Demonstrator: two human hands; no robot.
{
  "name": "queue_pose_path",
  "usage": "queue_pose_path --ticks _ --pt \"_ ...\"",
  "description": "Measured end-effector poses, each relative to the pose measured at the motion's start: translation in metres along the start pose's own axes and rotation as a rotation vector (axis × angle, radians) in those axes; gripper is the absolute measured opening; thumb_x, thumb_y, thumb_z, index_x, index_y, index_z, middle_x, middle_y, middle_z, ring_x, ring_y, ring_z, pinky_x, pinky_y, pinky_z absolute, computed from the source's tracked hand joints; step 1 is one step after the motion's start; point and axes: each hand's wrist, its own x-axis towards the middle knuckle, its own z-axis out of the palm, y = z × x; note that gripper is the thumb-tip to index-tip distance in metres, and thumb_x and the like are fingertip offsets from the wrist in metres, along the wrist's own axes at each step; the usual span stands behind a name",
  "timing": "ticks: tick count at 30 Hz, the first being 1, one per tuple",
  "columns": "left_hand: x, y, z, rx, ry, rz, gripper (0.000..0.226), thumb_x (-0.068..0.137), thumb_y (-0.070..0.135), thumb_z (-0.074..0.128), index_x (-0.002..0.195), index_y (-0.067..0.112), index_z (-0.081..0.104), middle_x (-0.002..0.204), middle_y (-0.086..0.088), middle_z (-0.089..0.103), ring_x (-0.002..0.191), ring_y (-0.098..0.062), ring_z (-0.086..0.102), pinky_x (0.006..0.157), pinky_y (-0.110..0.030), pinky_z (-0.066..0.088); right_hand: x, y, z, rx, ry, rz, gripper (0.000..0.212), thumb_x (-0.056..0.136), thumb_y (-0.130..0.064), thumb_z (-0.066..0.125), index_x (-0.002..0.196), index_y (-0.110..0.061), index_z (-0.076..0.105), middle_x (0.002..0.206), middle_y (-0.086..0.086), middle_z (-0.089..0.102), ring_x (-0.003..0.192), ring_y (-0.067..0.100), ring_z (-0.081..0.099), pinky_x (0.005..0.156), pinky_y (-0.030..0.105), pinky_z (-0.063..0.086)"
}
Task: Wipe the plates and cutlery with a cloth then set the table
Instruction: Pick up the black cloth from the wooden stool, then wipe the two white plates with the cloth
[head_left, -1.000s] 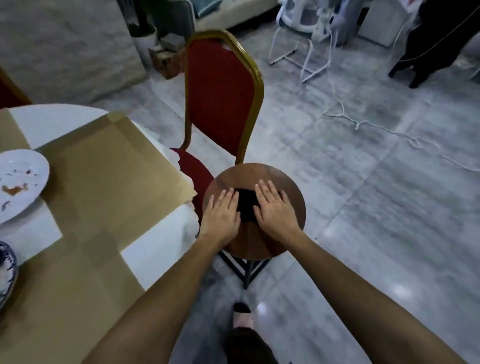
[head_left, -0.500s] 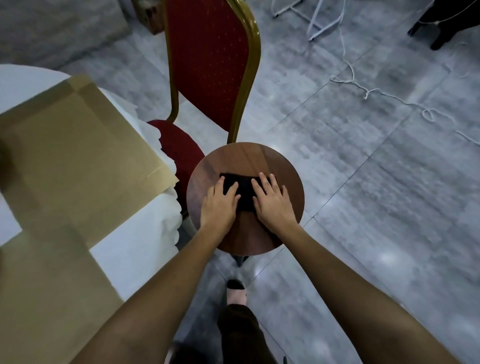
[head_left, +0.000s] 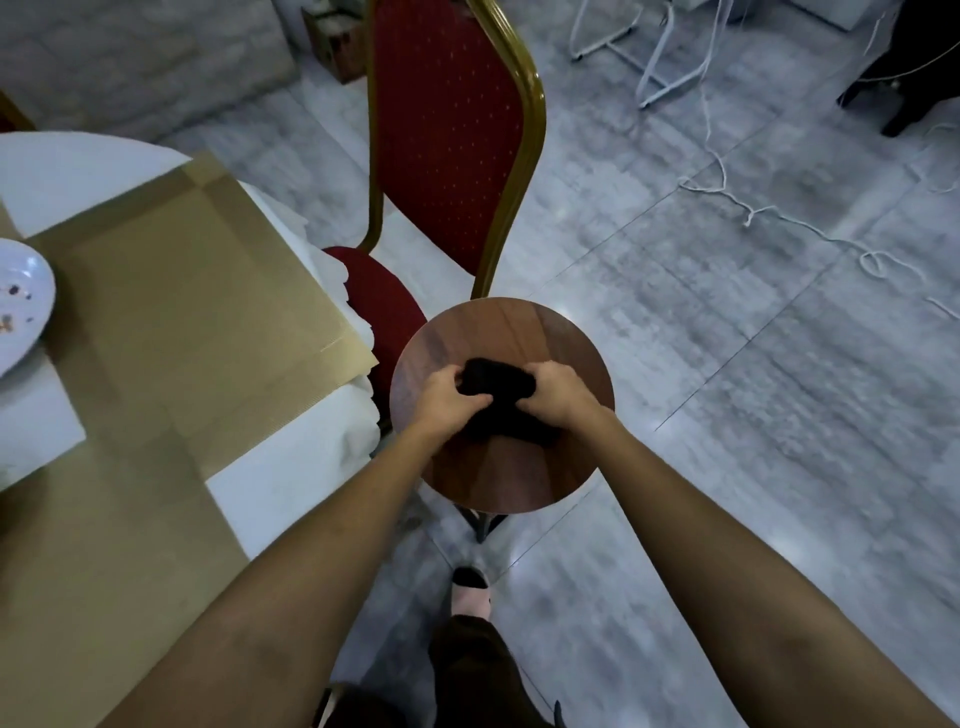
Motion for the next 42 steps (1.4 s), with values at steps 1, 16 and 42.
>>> queue_pose_path --ticks 1,16,42 --pt "-0.003 0.0 -0.009 -0.05 -0.038 0.015 0.053 0.082 0.019 0.073 0.129 0.006 0.052 0.125 -0.008 0.06 0.115 -0.021 0.056 0.087 -0.024 0.045 -0.001 -0.003 -0.004 0.073 -0.036 -0.012 0.023 0.087 -0.02 0.066 0.109 -0.016 0.061 0.101 0.005 0.063 0.091 0.019 0.062 0.067 0.025 0.049" --pt "-0.103 0.022 -0.212 -0.158 0.172 0.326 0.003 0.09 0.02 0.064 0.091 0.018 0.067 0.081 0.0 0.069 0.072 -0.016 0.067 0.056 -0.027 0.055 -0.033 -0.177 -0.043 0.736 -0.472 -0.386 0.04 0.076 -0.018 0.071 0.113 -0.013 0.058 0.104 0.01 0.068 0.097 0.026 0.066 0.087 0.036 0.053" --pt "-0.207 -0.205 -0.319 -1.255 0.441 -0.115 0.022 0.094 0.027 0.057 0.1 0.006 0.062 0.089 -0.004 0.067 0.079 -0.013 0.063 0.062 -0.019 0.051 -0.092 -0.424 0.117 0.526 -0.513 -0.523 0.027 0.1 -0.011 0.046 0.125 -0.013 0.056 0.114 0.002 0.067 0.096 0.011 0.066 0.079 0.019 0.05"
